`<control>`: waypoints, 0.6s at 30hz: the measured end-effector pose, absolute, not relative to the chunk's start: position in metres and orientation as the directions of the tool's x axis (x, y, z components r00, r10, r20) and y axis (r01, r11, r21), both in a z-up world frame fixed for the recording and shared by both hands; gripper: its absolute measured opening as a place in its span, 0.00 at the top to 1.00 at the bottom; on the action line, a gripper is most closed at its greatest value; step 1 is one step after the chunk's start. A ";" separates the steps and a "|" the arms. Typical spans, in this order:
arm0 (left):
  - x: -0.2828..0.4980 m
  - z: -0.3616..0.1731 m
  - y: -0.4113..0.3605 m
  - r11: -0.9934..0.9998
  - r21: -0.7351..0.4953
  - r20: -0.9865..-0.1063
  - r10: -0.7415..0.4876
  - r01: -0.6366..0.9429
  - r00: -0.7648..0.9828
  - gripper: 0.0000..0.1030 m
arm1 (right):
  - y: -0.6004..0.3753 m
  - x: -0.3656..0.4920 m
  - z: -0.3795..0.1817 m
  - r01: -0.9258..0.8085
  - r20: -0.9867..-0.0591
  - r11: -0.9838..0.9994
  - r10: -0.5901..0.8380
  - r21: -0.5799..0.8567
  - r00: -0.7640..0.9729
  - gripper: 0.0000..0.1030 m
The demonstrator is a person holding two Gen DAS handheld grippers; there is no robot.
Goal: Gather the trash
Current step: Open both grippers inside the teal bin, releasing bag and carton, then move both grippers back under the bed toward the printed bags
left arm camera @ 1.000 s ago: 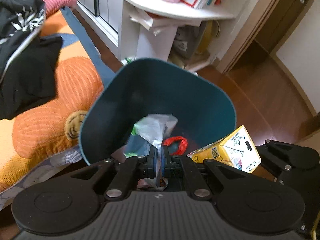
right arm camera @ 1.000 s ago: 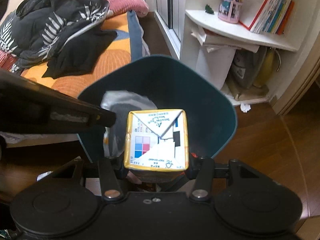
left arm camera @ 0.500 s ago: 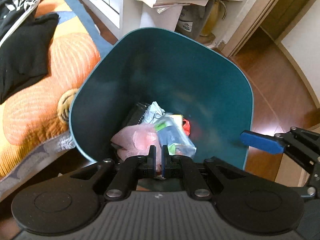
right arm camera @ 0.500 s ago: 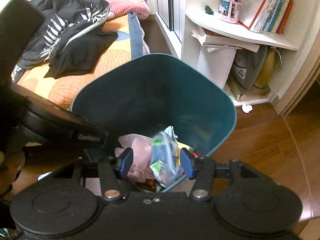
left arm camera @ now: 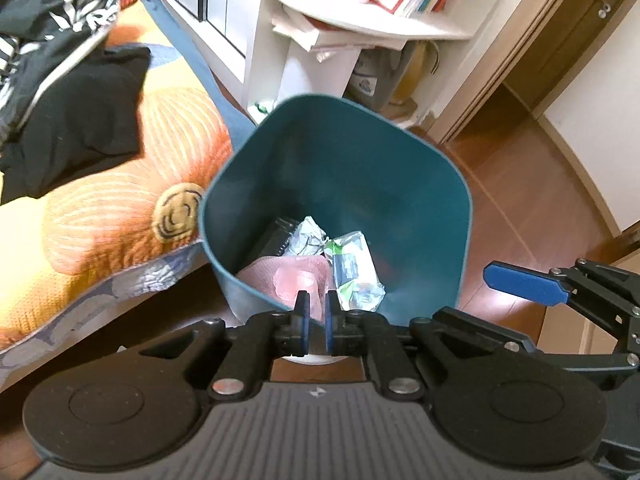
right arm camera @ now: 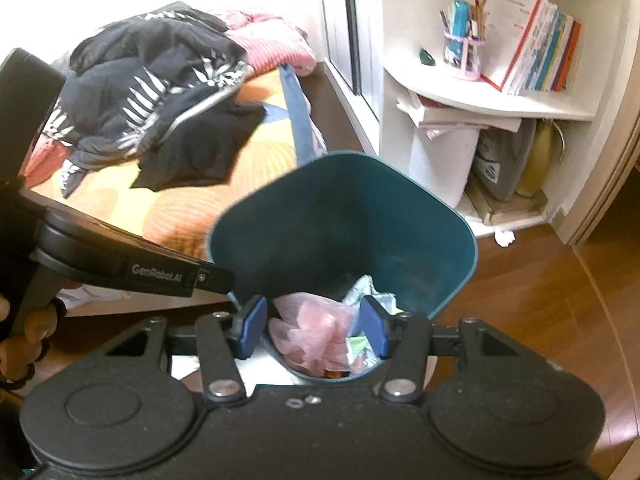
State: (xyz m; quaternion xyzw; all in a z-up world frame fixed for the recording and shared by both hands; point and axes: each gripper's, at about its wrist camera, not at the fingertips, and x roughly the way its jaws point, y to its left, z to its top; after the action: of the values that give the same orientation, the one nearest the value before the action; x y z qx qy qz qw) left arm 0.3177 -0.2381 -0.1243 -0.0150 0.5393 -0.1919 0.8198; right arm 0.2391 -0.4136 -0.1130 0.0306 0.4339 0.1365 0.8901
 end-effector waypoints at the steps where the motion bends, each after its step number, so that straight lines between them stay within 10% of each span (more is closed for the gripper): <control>1: 0.314 -0.119 -0.234 0.926 -0.227 -0.874 -0.330 0.300 0.356 0.94 | -0.411 0.237 -0.109 -0.222 -0.759 0.960 0.274 0.173 0.591 0.50; 18: 0.236 -0.041 -0.114 0.953 -0.223 -0.779 -0.301 0.206 0.550 0.91 | -0.329 0.195 -0.040 -0.376 -0.682 0.902 0.411 0.210 0.605 0.50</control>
State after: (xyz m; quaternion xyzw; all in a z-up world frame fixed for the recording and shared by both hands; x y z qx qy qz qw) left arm 0.2356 -0.1139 -0.0407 -0.0526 0.4517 -0.1444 0.8788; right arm 0.1951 -0.3292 -0.0400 0.0227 0.3861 0.2197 0.8956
